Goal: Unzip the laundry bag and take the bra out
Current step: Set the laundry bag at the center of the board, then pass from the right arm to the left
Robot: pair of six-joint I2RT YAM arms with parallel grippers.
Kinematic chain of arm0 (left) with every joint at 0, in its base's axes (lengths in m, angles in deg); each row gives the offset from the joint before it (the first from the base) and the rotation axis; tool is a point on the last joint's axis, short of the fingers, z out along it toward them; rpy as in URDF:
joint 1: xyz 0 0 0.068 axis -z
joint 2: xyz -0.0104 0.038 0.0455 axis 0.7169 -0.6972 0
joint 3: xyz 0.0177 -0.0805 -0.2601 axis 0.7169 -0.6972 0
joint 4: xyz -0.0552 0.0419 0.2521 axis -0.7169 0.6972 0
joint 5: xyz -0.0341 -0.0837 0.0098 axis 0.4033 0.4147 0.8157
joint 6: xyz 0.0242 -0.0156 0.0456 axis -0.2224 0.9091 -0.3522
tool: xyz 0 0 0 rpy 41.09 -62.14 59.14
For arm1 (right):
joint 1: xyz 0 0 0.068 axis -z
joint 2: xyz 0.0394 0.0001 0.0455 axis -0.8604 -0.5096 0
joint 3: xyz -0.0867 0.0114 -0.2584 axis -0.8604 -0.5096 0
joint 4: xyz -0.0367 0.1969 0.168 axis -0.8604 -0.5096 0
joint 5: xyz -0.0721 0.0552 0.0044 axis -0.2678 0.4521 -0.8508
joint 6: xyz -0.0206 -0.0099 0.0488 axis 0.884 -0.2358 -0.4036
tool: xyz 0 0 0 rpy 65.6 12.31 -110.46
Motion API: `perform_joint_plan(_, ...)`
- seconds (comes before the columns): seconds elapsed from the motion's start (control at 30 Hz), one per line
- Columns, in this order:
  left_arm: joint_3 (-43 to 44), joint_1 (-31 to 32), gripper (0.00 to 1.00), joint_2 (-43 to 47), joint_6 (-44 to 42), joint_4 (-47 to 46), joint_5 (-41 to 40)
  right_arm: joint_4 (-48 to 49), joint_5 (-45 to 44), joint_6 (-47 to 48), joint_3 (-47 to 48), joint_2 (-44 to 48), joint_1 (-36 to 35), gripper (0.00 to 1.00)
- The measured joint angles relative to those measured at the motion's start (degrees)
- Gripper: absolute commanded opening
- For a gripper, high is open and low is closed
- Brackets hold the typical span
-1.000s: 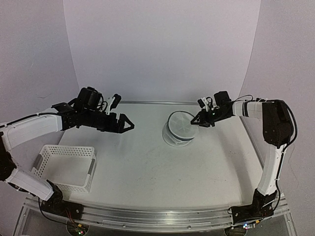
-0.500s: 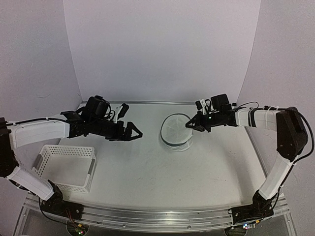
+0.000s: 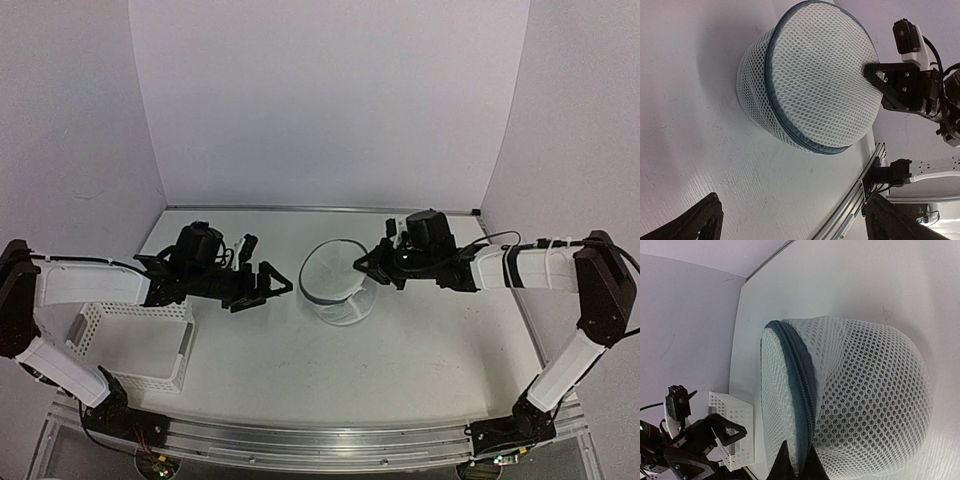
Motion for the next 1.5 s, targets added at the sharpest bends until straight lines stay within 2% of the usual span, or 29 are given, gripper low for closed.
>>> perform_joint_plan(0.3, -4.94, 0.52, 0.98, 0.0, 10.64, -8.39, 0.0, 9.42, -6.95, -10.69, -3.28, 0.46, -5.95, 0.0)
perform_joint_plan(0.7, -8.31, 0.76, 0.9, 0.0, 21.73, -18.71, 0.44, 13.88, -11.19, -13.33, -3.17, 0.37, -11.45, 0.0)
perform_joint_plan(0.87, -8.31, 0.76, 0.83, -0.61, 23.93, -21.22, 0.68, 15.34, -11.41, -13.73, -3.17, -0.17, -12.92, 0.0)
perform_joint_plan(0.97, -8.28, 0.76, 0.75, -2.1, 25.16, -22.18, 1.09, 16.55, -11.5, -14.1, -3.17, -0.55, -13.55, 0.0)
perform_joint_plan(1.1, -8.31, 0.76, 0.6, -3.65, 26.62, -22.82, 1.51, 17.33, -11.8, -14.4, -3.17, -0.83, -14.21, 0.0)
perform_joint_plan(1.2, -8.28, 0.76, 0.44, -3.82, 26.95, -23.39, 1.84, 17.86, -11.85, -14.64, -3.28, -0.85, -14.45, 0.0)
perform_joint_plan(1.43, -8.15, 0.76, 0.0, -4.87, 27.65, -24.81, 2.75, 19.65, -11.96, -14.75, -4.92, -0.85, -14.53, 0.0)
perform_joint_plan(1.5, -8.09, 0.79, 0.0, -5.22, 27.61, -25.55, 3.13, 19.69, -12.26, -14.71, -6.1, -0.85, -14.53, 0.0)
